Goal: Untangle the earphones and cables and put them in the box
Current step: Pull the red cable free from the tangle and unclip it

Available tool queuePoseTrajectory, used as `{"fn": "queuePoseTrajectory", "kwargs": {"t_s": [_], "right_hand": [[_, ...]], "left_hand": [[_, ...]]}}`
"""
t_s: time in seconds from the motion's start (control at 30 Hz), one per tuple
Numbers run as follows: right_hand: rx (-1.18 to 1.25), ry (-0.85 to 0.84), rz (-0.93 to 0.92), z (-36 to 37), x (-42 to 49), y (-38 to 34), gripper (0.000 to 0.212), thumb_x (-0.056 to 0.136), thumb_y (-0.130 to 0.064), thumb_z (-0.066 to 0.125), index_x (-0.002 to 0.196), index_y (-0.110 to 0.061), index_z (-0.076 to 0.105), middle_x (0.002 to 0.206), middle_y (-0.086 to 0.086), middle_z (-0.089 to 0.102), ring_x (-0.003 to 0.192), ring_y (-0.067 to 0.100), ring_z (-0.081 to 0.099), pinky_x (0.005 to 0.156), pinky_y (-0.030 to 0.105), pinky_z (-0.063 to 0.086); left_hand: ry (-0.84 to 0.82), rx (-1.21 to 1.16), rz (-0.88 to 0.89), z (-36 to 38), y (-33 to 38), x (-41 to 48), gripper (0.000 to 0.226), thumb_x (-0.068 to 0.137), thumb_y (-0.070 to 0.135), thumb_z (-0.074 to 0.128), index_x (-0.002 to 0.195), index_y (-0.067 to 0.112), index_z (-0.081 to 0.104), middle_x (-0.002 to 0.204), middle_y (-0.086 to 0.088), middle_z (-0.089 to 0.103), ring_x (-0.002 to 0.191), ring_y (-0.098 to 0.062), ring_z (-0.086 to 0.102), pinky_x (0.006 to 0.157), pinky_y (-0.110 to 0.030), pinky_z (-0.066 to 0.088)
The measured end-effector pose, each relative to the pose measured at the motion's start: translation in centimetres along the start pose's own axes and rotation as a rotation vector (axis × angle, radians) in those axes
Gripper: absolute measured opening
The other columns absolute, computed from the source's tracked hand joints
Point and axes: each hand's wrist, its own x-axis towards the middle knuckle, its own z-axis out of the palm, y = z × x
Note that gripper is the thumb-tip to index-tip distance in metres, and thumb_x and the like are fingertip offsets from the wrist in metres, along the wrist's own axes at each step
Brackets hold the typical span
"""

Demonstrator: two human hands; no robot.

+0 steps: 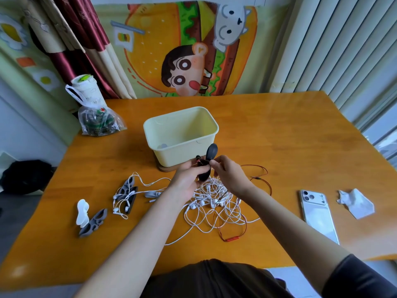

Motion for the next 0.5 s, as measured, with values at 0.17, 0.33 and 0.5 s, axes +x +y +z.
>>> {"fn": "queuePoseTrajectory", "kwargs": {"t_s": [0.17, 0.33, 0.5], "right_hand": [[-0.020, 0.067, -0.074, -1.0, 0.0, -0.1, 0.026, 0.099, -0.020, 0.044, 0.082, -0.010, 0.060, 0.061, -0.004, 0.055, 0.047, 0.002, 0.046, 0.049, 0.011, 0.036], [-0.055, 0.076, -0.110, -1.2, 0.1, -0.2, 0.023, 0.097, -0.020, 0.049, 0.084, -0.009, 0.064, 0.067, -0.004, 0.058, 0.050, 0.002, 0.045, 0.049, 0.011, 0.036], [-0.083, 0.081, -0.150, -0.9, 0.2, -0.5, 0.021, 0.097, -0.023, 0.048, 0.085, -0.013, 0.062, 0.074, -0.001, 0.062, 0.054, 0.006, 0.047, 0.049, 0.012, 0.037]], "left_hand": [[-0.046, -0.057, 0.007, -0.3, 1.0, -0.1, 0.015, 0.089, -0.004, 0.056, 0.094, 0.009, 0.062, 0.094, -0.008, 0.063, 0.090, -0.019, 0.055, 0.074, -0.030, 0.049], [-0.049, -0.077, 0.006, -0.4, 1.5, -0.1, 0.006, 0.091, 0.006, 0.058, 0.093, 0.009, 0.062, 0.096, -0.007, 0.064, 0.090, -0.017, 0.056, 0.077, -0.032, 0.051], [-0.015, -0.063, -0.011, -0.5, 1.7, 0.0, 0.018, 0.091, 0.019, 0.062, 0.105, 0.008, 0.059, 0.097, -0.008, 0.064, 0.088, -0.019, 0.057, 0.077, -0.035, 0.051]]}}
